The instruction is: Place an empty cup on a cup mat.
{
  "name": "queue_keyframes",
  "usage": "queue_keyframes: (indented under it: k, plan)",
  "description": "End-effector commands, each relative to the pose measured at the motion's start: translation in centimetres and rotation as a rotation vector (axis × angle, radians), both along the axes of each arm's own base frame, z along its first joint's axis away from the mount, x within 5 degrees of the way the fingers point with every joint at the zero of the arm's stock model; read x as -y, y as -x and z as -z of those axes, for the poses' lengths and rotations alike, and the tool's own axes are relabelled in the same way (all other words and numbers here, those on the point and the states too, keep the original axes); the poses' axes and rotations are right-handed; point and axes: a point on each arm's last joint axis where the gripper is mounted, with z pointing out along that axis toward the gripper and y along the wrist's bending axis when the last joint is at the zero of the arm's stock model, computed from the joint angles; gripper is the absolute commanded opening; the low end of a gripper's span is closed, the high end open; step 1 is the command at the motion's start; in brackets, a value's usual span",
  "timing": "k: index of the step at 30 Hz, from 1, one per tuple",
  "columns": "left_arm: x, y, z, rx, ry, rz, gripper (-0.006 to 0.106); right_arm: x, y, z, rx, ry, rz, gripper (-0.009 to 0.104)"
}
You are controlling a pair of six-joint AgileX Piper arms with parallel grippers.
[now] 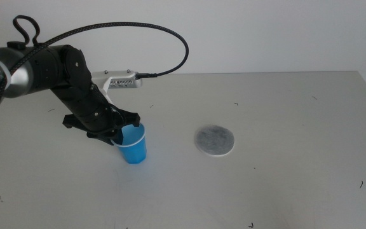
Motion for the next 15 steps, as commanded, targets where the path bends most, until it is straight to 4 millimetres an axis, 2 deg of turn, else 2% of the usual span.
queue_keyframes:
  k: [1, 2, 9, 13, 15]
  plan:
    - [0.4, -0.2, -3.1, 0.094, 0.047, -0.019, 0.004, 0.0, 0.2, -1.2, 0.108, 0.023, -0.004, 0.094]
    - [0.4, -0.1, -3.2, 0.092, 0.047, -0.018, 0.0, 0.0, 0.2, -1.2, 0.108, 0.023, -0.004, 0.094]
    - [0.6, 0.0, -5.8, 0.129, 0.091, -0.022, 0.0, 0.0, 0.2, -1.2, 0.108, 0.023, -0.004, 0.094]
    - [1.7, -0.2, -8.3, 0.145, 0.124, 0.011, 0.0, 0.0, 0.2, -1.2, 0.108, 0.023, -0.004, 0.094]
    - [3.0, -0.4, -9.6, 0.182, 0.136, 0.035, 0.0, 0.0, 0.2, -1.2, 0.108, 0.023, -0.004, 0.094]
